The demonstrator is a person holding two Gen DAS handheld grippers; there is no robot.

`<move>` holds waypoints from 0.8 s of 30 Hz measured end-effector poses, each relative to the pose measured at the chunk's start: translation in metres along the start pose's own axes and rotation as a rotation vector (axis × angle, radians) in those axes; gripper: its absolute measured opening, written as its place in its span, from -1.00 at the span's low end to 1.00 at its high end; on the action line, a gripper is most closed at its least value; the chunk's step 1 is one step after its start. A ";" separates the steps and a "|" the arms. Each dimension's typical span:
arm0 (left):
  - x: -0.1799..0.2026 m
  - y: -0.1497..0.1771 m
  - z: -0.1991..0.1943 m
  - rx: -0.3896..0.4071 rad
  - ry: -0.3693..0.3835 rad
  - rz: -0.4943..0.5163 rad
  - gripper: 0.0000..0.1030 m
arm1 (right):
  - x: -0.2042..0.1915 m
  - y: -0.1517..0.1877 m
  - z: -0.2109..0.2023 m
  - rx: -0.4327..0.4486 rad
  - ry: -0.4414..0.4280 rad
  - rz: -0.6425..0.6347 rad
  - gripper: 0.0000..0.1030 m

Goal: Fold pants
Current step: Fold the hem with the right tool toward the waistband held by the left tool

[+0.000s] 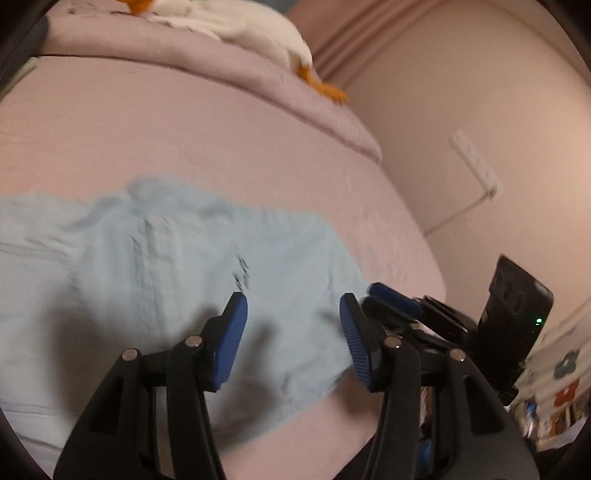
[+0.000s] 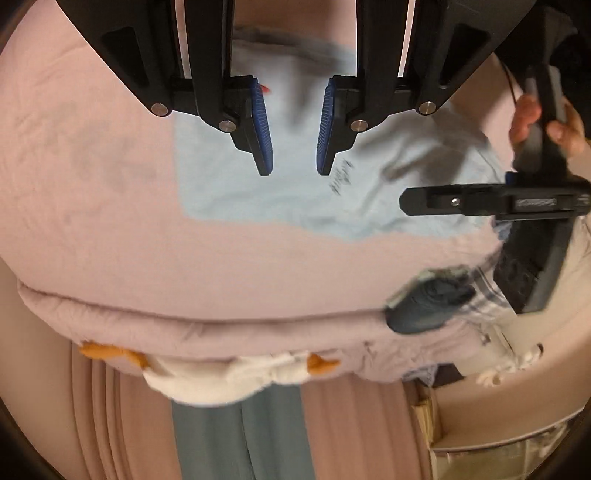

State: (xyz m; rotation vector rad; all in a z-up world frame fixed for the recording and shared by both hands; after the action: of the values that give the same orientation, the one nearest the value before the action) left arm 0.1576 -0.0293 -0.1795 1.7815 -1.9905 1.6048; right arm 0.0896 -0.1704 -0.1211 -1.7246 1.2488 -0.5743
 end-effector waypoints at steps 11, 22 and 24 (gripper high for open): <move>-0.030 0.046 -0.011 -0.028 -0.043 0.053 -0.05 | 0.019 0.057 0.003 -0.166 0.120 -0.054 -0.49; -0.035 0.050 -0.024 0.009 0.008 -0.010 -0.04 | -0.082 0.014 0.087 -0.214 -0.194 -0.189 -0.66; -0.037 0.050 -0.026 0.007 0.014 -0.015 -0.04 | -0.093 0.016 0.109 -0.264 -0.213 -0.220 -0.66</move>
State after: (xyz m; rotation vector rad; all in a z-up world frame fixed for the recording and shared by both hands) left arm 0.1184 0.0052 -0.2217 1.7788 -1.9627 1.6175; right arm 0.1314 -0.0435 -0.1760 -2.1025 1.0262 -0.3501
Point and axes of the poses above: each gripper's, at about its wrist camera, not at the fingertips, and z roughly the way its jaws point, x to its right, y to its underside, the point moved 6 cm from there along z, roughly the way its jaws point, and after that the axes turned 12 degrees about x, right-handed, at the moved point
